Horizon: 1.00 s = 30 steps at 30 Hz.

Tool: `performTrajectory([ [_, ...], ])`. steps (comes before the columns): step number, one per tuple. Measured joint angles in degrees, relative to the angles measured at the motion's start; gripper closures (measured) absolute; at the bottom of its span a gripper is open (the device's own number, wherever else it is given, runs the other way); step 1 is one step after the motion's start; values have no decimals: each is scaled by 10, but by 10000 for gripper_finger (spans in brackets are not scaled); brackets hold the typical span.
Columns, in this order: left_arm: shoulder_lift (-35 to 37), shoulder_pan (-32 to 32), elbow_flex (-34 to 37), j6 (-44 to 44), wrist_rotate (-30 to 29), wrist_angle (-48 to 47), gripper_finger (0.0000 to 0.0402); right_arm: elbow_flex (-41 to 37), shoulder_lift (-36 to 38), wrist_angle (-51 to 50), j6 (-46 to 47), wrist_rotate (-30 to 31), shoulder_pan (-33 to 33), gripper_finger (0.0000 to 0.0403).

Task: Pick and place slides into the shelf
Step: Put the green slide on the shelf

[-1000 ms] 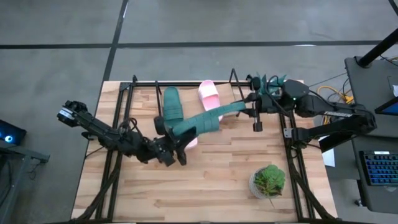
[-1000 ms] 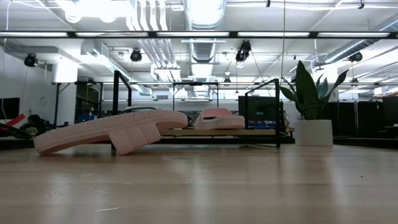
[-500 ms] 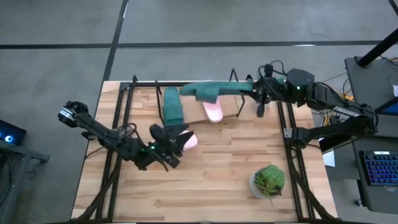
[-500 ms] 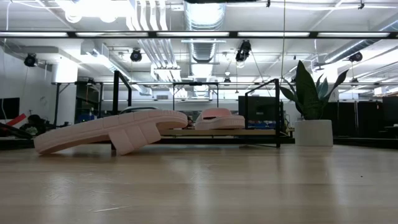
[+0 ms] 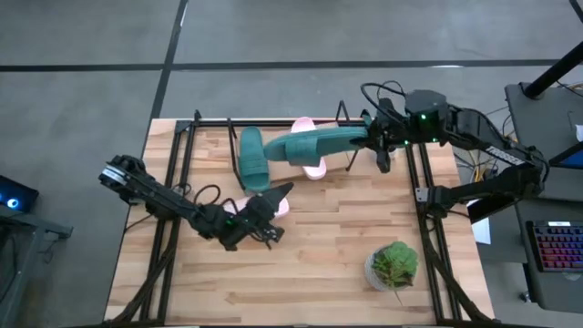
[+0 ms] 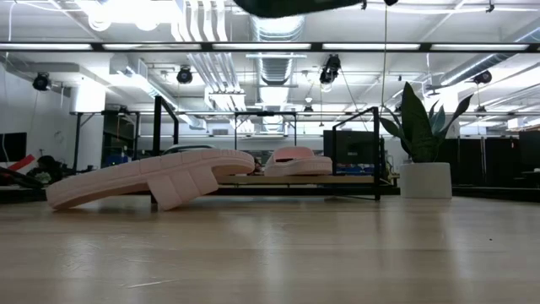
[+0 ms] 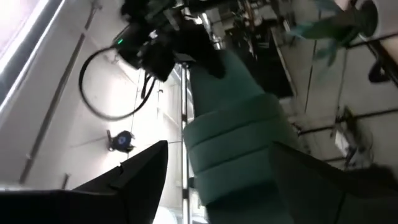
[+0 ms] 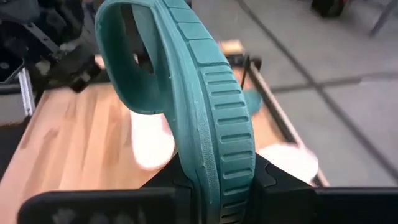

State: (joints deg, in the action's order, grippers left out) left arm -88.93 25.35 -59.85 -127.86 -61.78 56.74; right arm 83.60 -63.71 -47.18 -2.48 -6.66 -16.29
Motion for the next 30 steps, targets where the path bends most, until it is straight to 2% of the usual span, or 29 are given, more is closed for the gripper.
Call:
performTrajectory([
  [7,-13,-28,2,-63,-1,1,139,72,-21,-97,48,2,0,353],
  [13,-13,-70,6,-94,3,-1,139,82,-21,-98,75,-36,1,354],
  [19,-13,-96,6,-109,24,0,139,82,-24,-127,87,-37,1,354],
  [24,-13,-99,7,-137,47,3,139,82,-24,-131,96,-34,2,354],
  [30,-15,-99,12,-200,121,48,139,82,-25,-131,99,-34,1,354],
])
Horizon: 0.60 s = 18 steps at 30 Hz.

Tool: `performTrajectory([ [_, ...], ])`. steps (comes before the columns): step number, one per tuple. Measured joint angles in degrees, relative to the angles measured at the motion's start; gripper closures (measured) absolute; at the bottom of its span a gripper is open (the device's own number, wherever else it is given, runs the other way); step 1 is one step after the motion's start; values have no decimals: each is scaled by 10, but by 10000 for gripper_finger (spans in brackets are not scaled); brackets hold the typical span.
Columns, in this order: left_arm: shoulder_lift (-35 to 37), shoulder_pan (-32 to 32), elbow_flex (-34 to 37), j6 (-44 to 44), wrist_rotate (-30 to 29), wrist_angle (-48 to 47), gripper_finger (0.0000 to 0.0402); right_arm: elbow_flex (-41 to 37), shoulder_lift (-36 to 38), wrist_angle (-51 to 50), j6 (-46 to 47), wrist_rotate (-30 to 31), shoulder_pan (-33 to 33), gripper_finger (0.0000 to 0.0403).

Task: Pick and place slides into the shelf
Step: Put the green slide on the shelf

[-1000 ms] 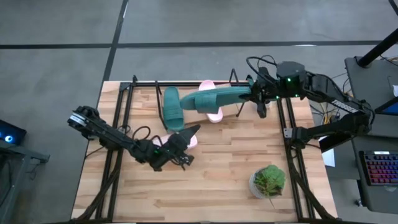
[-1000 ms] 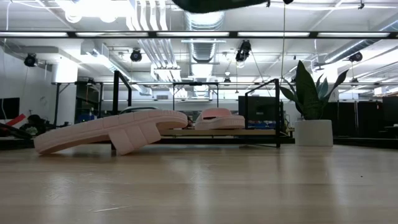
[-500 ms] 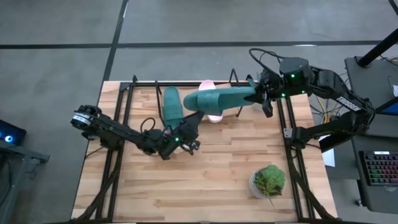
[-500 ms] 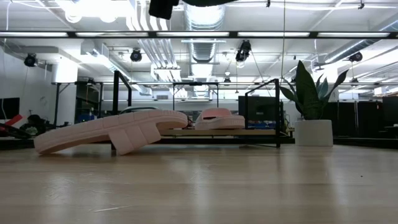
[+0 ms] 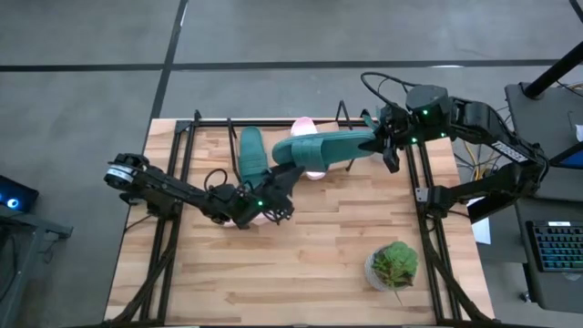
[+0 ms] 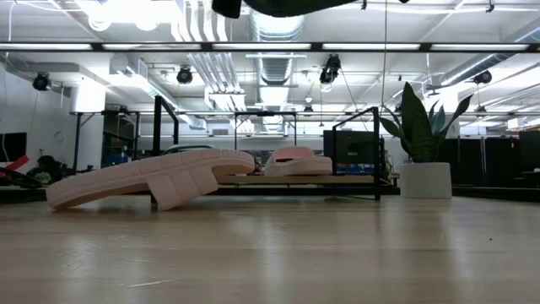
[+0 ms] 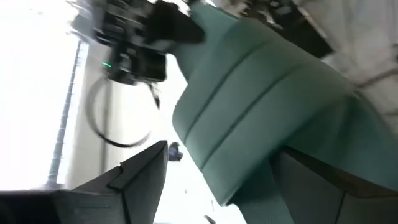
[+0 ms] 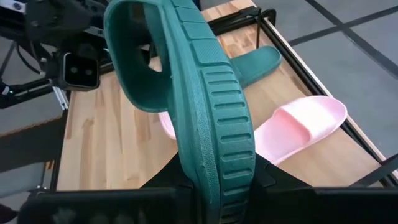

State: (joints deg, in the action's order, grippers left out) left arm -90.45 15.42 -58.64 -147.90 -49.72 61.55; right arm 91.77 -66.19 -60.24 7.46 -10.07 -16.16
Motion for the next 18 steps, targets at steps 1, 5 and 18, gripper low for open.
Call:
performTrajectory([
  [1,-1,0,0,-4,19,5,139,0,0,0,0,-1,0,354],
  [5,-2,-6,0,-16,57,10,139,0,-3,2,-4,-7,0,354],
  [18,-3,-64,-5,36,106,9,188,0,-8,10,-8,-16,-1,354],
])
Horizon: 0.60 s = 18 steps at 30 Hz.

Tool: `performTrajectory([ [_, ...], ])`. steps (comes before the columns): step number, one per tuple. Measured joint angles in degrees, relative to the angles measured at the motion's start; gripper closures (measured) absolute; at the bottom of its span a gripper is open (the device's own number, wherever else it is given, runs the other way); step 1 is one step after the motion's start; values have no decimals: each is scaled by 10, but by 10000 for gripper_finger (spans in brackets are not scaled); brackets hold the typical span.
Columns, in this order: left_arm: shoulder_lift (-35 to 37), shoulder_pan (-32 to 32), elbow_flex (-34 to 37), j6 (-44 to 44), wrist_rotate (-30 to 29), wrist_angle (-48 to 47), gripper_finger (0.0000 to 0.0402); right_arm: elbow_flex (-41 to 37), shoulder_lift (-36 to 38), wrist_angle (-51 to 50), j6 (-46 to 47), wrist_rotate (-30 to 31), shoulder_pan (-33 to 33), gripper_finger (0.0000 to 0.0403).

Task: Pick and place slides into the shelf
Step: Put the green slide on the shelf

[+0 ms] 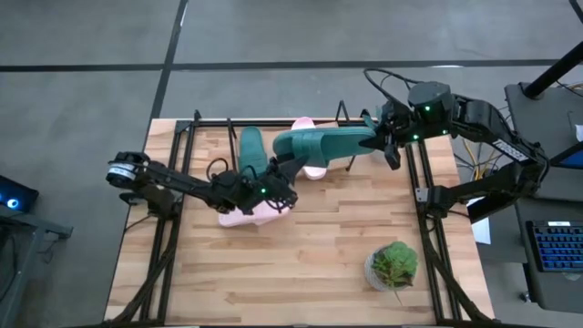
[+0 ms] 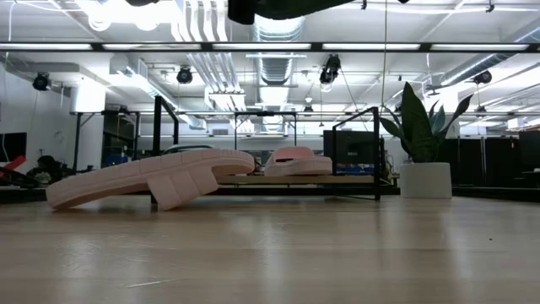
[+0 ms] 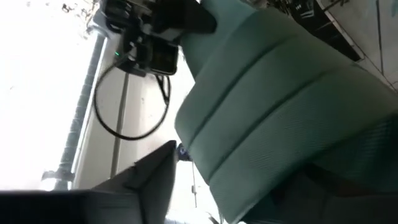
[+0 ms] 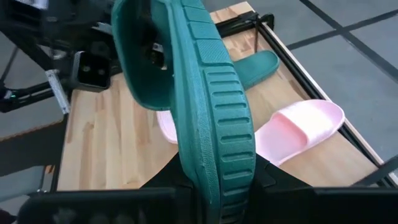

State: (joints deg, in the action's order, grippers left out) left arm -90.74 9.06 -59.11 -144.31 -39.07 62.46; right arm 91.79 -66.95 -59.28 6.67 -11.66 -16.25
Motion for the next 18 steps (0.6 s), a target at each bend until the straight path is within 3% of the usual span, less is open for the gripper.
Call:
performTrajectory([
  [9,0,-14,1,50,-11,-1,385,0,-3,8,-11,-3,0,354],
  [12,0,-14,-1,100,-22,0,394,0,-2,11,-22,2,0,338],
  [18,2,-9,-2,154,-63,5,400,9,0,26,-57,90,2,237],
])
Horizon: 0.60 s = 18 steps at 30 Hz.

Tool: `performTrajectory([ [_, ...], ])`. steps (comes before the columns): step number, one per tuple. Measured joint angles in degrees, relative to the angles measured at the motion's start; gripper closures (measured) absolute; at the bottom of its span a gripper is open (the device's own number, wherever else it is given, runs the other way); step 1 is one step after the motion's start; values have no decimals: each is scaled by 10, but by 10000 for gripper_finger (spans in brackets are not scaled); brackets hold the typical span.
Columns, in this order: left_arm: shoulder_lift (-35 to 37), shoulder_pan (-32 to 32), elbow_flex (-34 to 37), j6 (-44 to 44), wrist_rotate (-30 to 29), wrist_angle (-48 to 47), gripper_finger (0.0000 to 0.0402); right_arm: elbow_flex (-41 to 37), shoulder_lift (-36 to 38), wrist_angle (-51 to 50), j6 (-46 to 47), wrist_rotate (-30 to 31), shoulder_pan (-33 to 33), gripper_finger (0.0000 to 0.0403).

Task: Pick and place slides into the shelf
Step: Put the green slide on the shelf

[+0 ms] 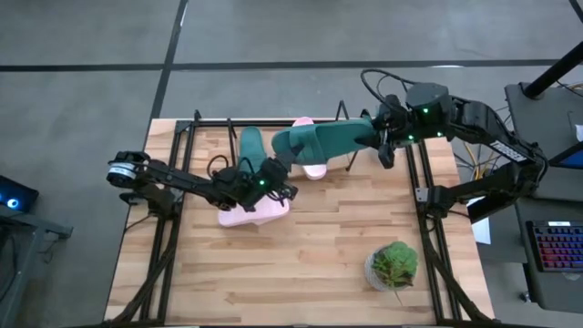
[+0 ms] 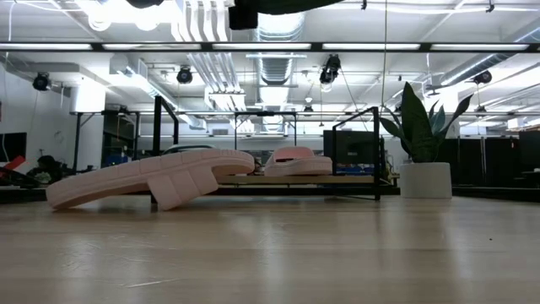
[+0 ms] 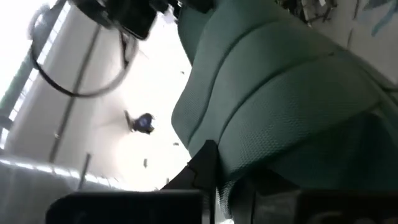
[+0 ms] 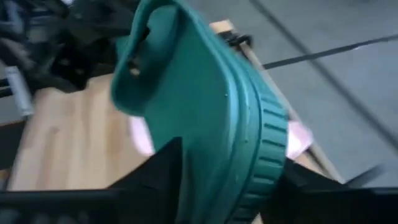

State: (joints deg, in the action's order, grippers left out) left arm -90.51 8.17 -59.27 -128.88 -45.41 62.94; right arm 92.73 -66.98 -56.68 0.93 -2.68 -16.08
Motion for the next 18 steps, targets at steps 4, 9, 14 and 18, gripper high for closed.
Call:
performTrajectory([
  [4,0,3,0,1,-80,45,400,28,1,11,-10,95,0,194],
  [9,5,-8,0,113,-189,61,401,59,2,26,-8,192,0,179],
  [14,4,-38,5,269,-203,45,401,59,2,58,-8,188,0,182],
  [18,3,-63,6,370,-158,29,401,46,-3,109,-41,184,0,182],
])
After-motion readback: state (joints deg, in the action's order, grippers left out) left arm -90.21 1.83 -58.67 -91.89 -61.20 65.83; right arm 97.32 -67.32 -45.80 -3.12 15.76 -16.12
